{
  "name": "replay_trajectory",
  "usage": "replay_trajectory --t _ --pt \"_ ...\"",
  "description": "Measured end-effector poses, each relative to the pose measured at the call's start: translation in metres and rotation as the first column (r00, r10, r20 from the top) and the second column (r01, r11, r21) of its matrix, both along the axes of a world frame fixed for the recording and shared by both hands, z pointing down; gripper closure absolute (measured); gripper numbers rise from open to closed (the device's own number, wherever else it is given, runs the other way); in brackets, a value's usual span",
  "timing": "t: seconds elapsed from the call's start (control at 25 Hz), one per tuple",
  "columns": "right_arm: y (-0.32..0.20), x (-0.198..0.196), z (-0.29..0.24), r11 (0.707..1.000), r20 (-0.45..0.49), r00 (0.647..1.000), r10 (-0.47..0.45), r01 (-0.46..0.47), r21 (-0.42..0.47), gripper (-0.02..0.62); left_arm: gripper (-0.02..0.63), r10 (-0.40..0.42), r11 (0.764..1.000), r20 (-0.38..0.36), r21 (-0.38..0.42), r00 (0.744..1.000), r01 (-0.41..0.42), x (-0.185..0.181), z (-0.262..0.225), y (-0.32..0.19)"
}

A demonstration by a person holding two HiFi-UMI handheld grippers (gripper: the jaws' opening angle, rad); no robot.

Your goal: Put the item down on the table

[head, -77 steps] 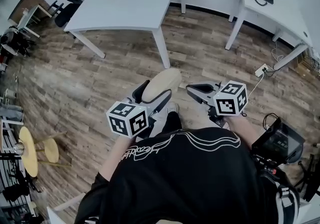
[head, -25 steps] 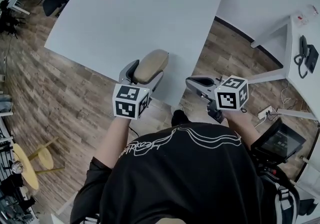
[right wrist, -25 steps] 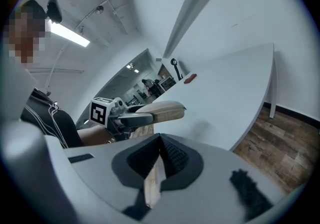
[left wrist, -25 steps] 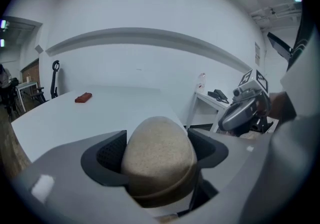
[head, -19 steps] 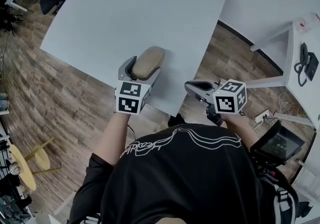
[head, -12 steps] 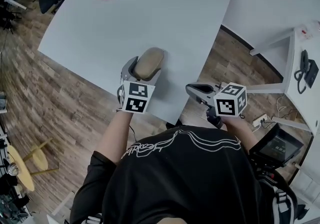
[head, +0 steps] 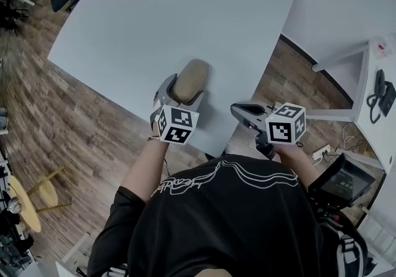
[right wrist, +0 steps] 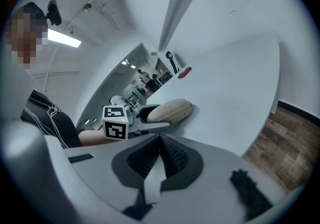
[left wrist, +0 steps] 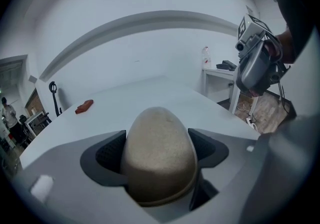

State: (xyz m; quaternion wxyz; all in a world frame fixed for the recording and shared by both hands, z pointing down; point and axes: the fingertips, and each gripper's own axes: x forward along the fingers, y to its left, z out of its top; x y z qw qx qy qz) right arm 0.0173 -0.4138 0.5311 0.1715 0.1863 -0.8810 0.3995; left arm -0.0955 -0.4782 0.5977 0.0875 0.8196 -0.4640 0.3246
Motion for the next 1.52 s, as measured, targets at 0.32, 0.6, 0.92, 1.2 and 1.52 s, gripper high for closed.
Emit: replay_trajectory --t 0.32,0.6,0.92,1.2,1.52 --pt "0.001 0.0 0.002 1.0 0.008 1.0 0.01 -0.01 -0.007 0.591 0.21 -0.016 0.994 -0.032 -0.104 0.999 0.012 -0.001 0.022 0.009" --pt "0.001 0.008 0.005 0.999 0.021 0.999 0.044 -0.044 -0.022 0.591 0.19 -0.014 0.993 -0.057 -0.114 0.998 0.008 0.001 0.023 0.006" --pt "0.005 -0.003 -0.01 0.999 0.044 0.999 0.004 -0.006 0.047 0.591 0.17 -0.081 0.987 -0.178 -0.15 0.981 0.054 -0.015 -0.003 0.018" --pt "0.091 -0.036 -0.044 0.99 0.054 0.998 -0.041 0.033 0.134 0.591 0.266 -0.091 0.985 -0.406 -0.168 0.91 0.024 -0.023 -0.078 0.125" --pt "0.174 -0.064 -0.093 0.97 0.116 0.991 -0.062 0.032 0.241 0.591 0.469 0.042 0.993 -0.506 -0.076 0.861 -0.093 -0.015 -0.162 0.235"
